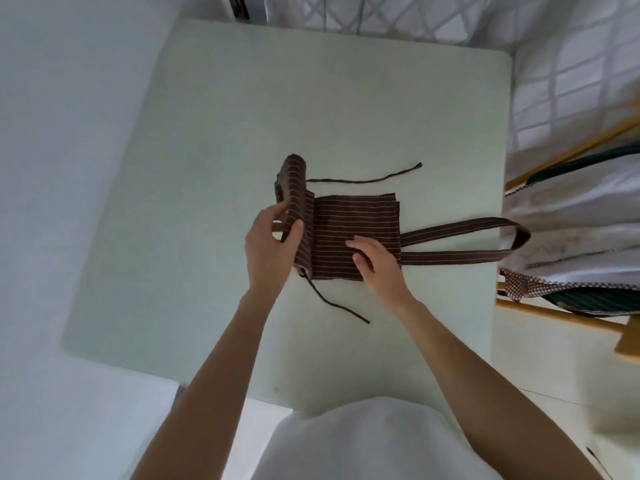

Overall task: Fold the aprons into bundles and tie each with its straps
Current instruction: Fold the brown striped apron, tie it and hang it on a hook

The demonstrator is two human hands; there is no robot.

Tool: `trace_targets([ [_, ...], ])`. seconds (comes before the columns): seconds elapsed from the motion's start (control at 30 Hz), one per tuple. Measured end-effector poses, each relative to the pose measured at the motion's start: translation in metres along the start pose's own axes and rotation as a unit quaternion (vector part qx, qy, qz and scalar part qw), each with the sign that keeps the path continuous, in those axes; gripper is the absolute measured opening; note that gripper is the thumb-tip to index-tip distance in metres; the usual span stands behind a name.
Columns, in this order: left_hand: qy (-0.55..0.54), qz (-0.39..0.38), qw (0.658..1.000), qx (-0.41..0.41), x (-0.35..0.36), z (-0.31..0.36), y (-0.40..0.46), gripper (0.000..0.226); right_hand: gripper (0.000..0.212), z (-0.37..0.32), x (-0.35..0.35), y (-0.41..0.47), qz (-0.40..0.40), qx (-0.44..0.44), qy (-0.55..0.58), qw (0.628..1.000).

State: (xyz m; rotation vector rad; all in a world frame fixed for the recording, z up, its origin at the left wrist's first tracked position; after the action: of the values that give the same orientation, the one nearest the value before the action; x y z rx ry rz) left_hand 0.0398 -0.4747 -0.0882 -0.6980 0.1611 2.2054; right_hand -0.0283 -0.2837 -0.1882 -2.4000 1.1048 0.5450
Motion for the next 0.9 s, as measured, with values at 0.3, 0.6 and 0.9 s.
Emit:
trace_targets([
  [0.3, 0.084, -0.227, 0.968, 0.059, 0.164, 0.002, -0.045, 0.037, 0.025, 0.056, -0.075, -0.023, 0.133, 0.211, 0.187, 0.950],
  [0.6, 0.133, -0.107, 0.984, 0.050, 0.094, -0.043, -0.020, 0.050, 0.042, 0.047, -0.058, -0.001, 0.053, 0.236, -0.099, 0.965],
  [0.9, 0.189, -0.244, 0.947, 0.090, 0.085, -0.068, -0.021, 0.050, 0.033, 0.058, -0.063, -0.003, 0.119, 0.231, -0.040, 0.965],
])
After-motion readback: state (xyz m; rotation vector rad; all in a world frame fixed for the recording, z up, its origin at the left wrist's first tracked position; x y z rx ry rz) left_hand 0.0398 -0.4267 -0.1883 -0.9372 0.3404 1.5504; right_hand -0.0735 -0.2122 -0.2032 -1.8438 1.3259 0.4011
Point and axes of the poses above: each hand's wrist, its own y-axis towards the middle knuckle, its own x-axis out of the palm, z = x × y, the point moved 10 cm from there along y, towards the middle knuckle, and after that the axes turned 1 degree about -z, right-handed, at the moved point
